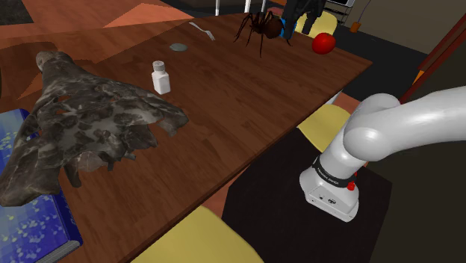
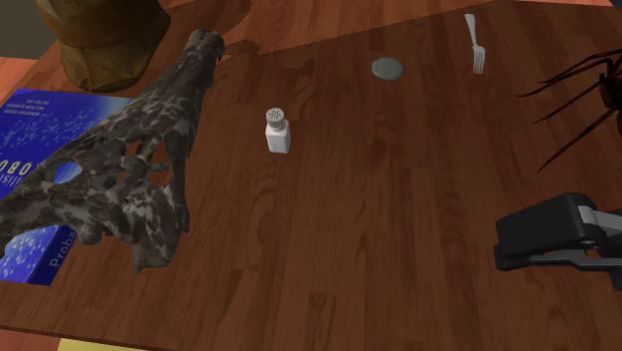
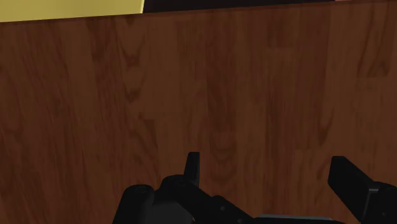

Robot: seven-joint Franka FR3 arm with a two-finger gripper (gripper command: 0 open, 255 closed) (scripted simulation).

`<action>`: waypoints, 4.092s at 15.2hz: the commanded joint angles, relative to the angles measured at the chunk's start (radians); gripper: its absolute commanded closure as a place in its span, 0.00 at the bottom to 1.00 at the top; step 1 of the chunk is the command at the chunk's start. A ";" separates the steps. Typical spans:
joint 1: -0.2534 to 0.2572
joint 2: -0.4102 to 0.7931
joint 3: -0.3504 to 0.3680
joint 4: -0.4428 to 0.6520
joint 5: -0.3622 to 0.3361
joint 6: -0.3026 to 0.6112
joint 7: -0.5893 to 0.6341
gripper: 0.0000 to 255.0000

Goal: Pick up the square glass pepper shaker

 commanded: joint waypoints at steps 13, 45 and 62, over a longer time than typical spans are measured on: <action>0.060 0.237 0.179 0.007 0.082 0.325 0.170 0.00; 0.108 0.822 0.414 0.284 -0.130 0.734 0.512 1.00; 0.107 0.788 0.414 0.395 -0.103 0.594 0.482 1.00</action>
